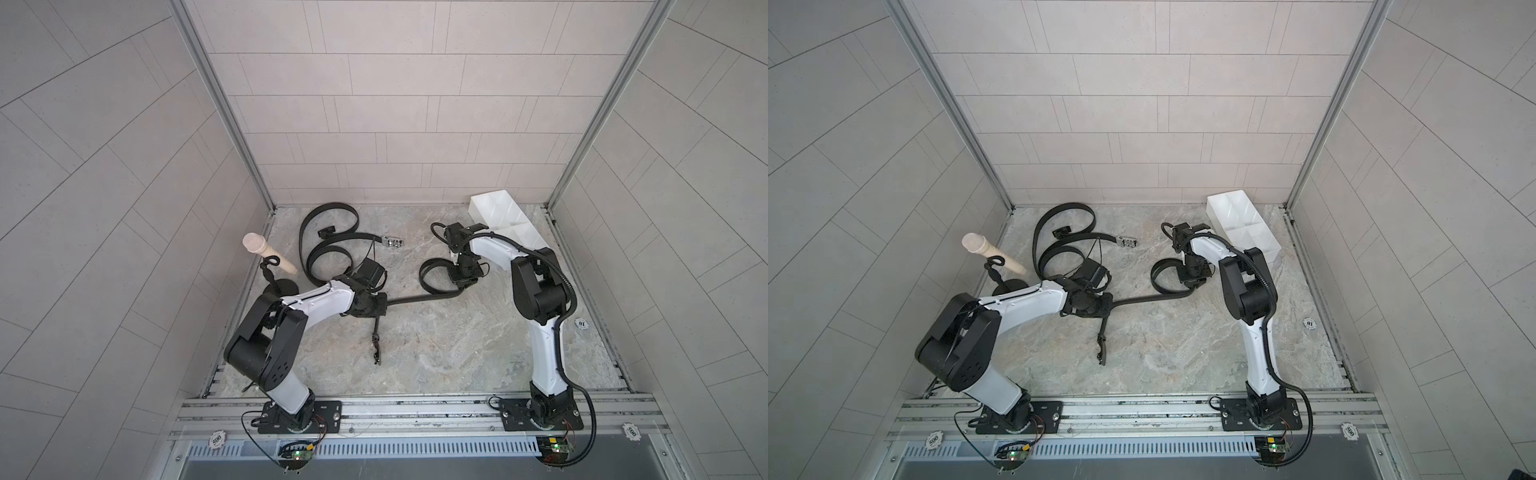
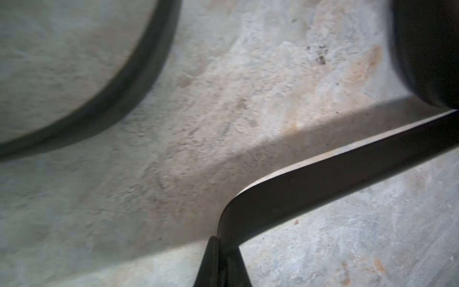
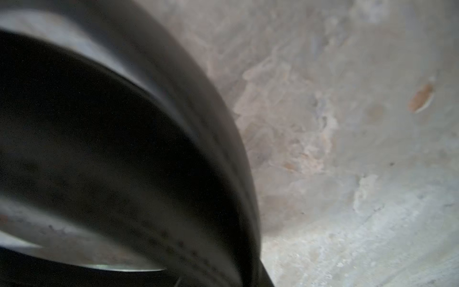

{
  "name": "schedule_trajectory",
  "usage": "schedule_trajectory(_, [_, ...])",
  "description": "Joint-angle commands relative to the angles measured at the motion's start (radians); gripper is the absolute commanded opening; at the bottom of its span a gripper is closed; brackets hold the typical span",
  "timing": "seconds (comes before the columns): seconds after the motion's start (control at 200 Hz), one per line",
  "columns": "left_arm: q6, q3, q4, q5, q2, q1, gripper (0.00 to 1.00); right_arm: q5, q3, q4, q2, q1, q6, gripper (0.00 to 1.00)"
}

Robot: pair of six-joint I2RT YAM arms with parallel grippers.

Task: Place the belts into the storage roll
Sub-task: Roll the belt at the center of the board.

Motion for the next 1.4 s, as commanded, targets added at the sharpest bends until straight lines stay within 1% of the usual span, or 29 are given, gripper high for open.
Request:
schedule_trajectory(0.0, [-0.031, -0.057, -0.264, -0.209, -0.029, 0.084, 0.0, 0.262, -0.064, -0.113, 0.059, -0.089, -0.062, 0.25])
schedule_trajectory(0.165, [-0.017, -0.069, -0.274, -0.213, -0.057, 0.134, 0.0, 0.261, -0.06, -0.112, 0.067, -0.097, -0.067, 0.25])
schedule_trajectory(0.245, [-0.011, -0.067, -0.275, -0.217, -0.055, 0.14, 0.0, 0.26, -0.056, -0.115, 0.069, -0.097, -0.068, 0.24])
schedule_trajectory(0.32, [-0.009, -0.062, -0.271, -0.214, -0.048, 0.139, 0.0, 0.253, -0.053, -0.117, 0.072, -0.097, -0.069, 0.22])
schedule_trajectory(0.391, [-0.001, -0.046, -0.264, -0.22, -0.036, 0.132, 0.0, 0.255, -0.056, -0.119, 0.071, -0.091, -0.067, 0.17])
schedule_trajectory(0.471, [0.017, 0.004, -0.268, -0.23, -0.013, 0.086, 0.0, 0.265, -0.06, -0.121, 0.07, -0.084, -0.067, 0.12])
schedule_trajectory(0.561, [0.047, 0.131, -0.299, -0.275, 0.044, 0.002, 0.0, 0.262, -0.062, -0.121, 0.065, -0.082, -0.073, 0.03])
schedule_trajectory(0.581, [0.053, 0.166, -0.309, -0.286, 0.063, -0.042, 0.0, 0.257, -0.063, -0.12, 0.063, -0.082, -0.076, 0.02])
schedule_trajectory(0.636, [0.071, 0.27, -0.337, -0.298, 0.129, -0.093, 0.0, 0.245, -0.062, -0.12, 0.063, -0.079, -0.077, 0.0])
schedule_trajectory(0.711, [0.078, 0.416, -0.367, -0.291, 0.229, -0.141, 0.0, 0.253, -0.066, -0.128, 0.065, -0.075, -0.077, 0.0])
schedule_trajectory(0.831, [0.112, 0.628, -0.403, -0.299, 0.395, -0.183, 0.0, 0.242, -0.109, -0.128, 0.034, -0.076, -0.063, 0.0])
schedule_trajectory(0.941, [0.173, 0.868, -0.485, -0.335, 0.57, -0.185, 0.0, 0.195, -0.171, -0.102, -0.008, -0.062, -0.04, 0.0])
schedule_trajectory(1.016, [0.219, 1.031, -0.55, -0.369, 0.678, -0.184, 0.02, 0.168, -0.208, -0.096, -0.029, -0.039, -0.017, 0.0])
schedule_trajectory(1.071, [0.276, 1.151, -0.589, -0.378, 0.745, -0.183, 0.07, 0.138, -0.236, -0.089, -0.045, -0.007, -0.001, 0.0])
schedule_trajectory(1.111, [0.303, 1.225, -0.628, -0.407, 0.79, -0.182, 0.09, 0.126, -0.257, -0.086, -0.058, 0.017, 0.02, 0.0])
schedule_trajectory(1.187, [0.36, 1.304, -0.663, -0.427, 0.842, -0.173, 0.19, 0.09, -0.303, -0.067, -0.087, 0.067, 0.061, 0.0])
schedule_trajectory(1.222, [0.379, 1.312, -0.662, -0.431, 0.85, -0.166, 0.28, 0.065, -0.325, -0.051, -0.102, 0.091, 0.083, 0.0])
schedule_trajectory(1.282, [0.406, 1.301, -0.645, -0.434, 0.85, -0.156, 0.52, 0.039, -0.357, -0.028, -0.116, 0.141, 0.118, 0.0])
schedule_trajectory(1.302, [0.411, 1.297, -0.639, -0.44, 0.848, -0.153, 0.57, 0.035, -0.365, -0.022, -0.12, 0.16, 0.132, 0.0])
schedule_trajectory(1.392, [0.44, 1.277, -0.603, -0.443, 0.844, -0.148, 0.67, 0.018, -0.392, 0.012, -0.132, 0.245, 0.194, 0.0])
